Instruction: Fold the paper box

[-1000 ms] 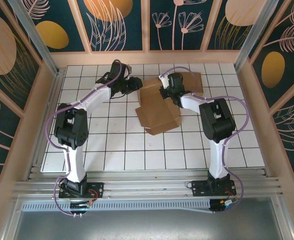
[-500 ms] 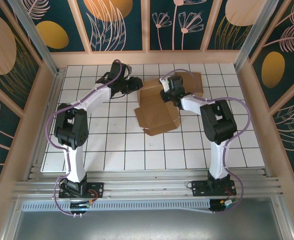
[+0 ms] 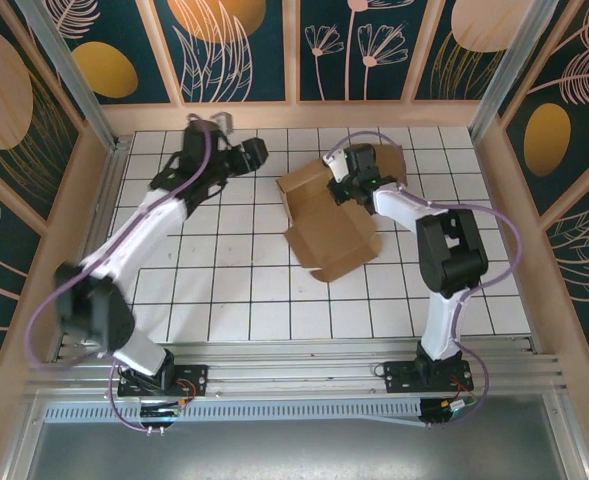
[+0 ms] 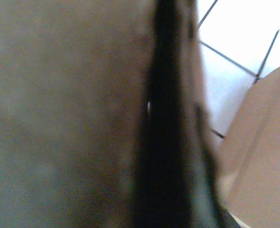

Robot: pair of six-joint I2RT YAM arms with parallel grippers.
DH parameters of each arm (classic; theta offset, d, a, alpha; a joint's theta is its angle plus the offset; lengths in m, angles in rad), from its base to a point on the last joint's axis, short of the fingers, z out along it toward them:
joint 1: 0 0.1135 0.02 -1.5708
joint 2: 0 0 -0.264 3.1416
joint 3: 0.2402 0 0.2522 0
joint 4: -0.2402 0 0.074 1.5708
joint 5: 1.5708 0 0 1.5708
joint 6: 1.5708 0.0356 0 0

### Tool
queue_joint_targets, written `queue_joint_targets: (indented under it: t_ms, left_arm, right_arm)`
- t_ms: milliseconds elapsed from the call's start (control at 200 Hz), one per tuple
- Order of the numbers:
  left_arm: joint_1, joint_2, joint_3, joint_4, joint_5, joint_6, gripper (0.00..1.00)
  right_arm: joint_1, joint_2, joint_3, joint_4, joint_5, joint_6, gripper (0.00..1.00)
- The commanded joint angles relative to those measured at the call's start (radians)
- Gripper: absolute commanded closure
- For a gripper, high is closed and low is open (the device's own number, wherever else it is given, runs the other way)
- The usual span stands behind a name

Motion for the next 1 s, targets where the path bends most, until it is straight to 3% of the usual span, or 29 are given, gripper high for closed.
queue_joint_targets:
  t_ms: [0,120,240,375,435,541,646,791,946,996]
  left_arm:
    - [-0.002,-0.181,-0.118,0.136,-0.110,0.187,0.21]
    - [-0.002,-0.340,-0.240,0.173,-0.189,0.283,0.19]
    - [-0.002,-0.470,-0.335,0.212,-0.271,0.320,0.17]
    - [-0.003,-0.577,-0.454,0.291,-0.329,0.317,0.15]
    - [-0.002,-0.604,-0.496,0.311,-0.341,0.297,0.15]
    - [-0.002,-0.618,-0.531,0.316,-0.323,0.266,0.13]
    - [-0.002,-0.596,-0.536,0.297,-0.288,0.253,0.12]
    - [-0.002,-0.548,-0.528,0.282,-0.246,0.258,0.12]
    - [-0.002,-0.482,-0.488,0.242,-0.143,0.293,0.13]
    - [-0.002,-0.464,-0.479,0.233,-0.114,0.298,0.14]
  right_arm:
    - [0.032,-0.177,0.082,-0.158,0.164,-0.332,1.00]
    - [0.121,-0.254,0.087,-0.225,0.408,-0.712,1.00]
    - [0.232,-0.288,0.006,-0.286,0.544,-1.182,1.00]
    - [0.337,-0.207,0.052,-0.402,0.449,-1.211,1.00]
    - [0.378,-0.171,0.002,-0.315,0.462,-1.230,0.99]
    - [0.439,-0.155,-0.093,-0.141,0.451,-1.285,0.85]
    - [0.465,-0.172,-0.106,-0.095,0.411,-1.267,0.68]
    - [0.474,-0.228,-0.092,-0.151,0.387,-1.135,0.65]
    - [0.489,-0.319,-0.082,-0.224,0.356,-0.733,0.63]
    - [0.501,-0.348,-0.104,-0.204,0.385,-0.562,0.55]
